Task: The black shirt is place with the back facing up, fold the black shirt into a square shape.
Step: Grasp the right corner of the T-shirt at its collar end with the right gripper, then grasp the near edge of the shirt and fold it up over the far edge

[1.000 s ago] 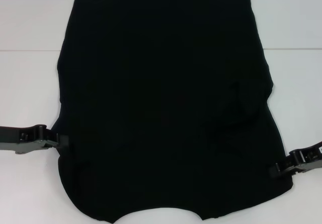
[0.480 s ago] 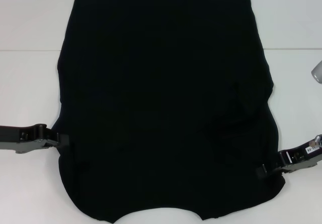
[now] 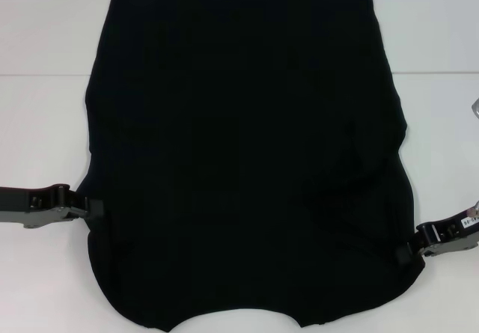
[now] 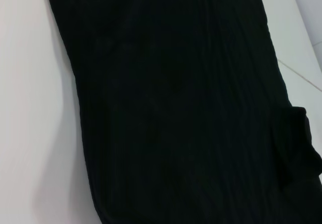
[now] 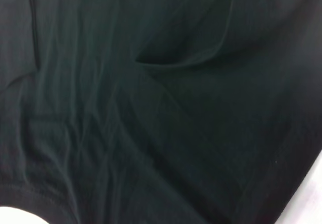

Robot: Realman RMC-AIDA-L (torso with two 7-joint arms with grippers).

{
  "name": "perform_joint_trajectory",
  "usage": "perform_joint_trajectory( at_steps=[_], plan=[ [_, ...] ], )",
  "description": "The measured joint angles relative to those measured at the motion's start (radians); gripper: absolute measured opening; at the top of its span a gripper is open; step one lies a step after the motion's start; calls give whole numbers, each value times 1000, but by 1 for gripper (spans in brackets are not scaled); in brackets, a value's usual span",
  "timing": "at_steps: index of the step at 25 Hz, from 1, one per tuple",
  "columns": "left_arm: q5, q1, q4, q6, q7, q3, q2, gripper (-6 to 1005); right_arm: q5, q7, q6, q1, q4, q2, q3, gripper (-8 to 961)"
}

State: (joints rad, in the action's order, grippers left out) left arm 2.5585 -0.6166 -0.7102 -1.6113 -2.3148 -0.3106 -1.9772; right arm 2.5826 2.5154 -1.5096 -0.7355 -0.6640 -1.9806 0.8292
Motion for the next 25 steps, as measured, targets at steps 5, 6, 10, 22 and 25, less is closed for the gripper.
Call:
perform_joint_trajectory(
  at_steps=[5, 6, 10, 22, 25],
  plan=[
    [6, 0, 0, -40, 2, -12, 0, 67, 1, -5, -44, 0, -8, 0, 0, 104],
    [7, -1, 0, -56, 4, -20, 0, 68, 2, -7, -65, 0, -9, 3, 0, 98],
    [7, -4, -10, -153, 8, -83, -1, 69, 4, -7, -174, 19, -27, 21, 2, 72],
    [9, 36, -69, -359, 14, -182, -32, 72, 42, -34, -376, 152, -170, 36, -4, 65],
    [10, 46, -75, -368, 17, -189, -37, 73, 42, -58, -373, 172, -157, 57, -29, 65]
  ],
)
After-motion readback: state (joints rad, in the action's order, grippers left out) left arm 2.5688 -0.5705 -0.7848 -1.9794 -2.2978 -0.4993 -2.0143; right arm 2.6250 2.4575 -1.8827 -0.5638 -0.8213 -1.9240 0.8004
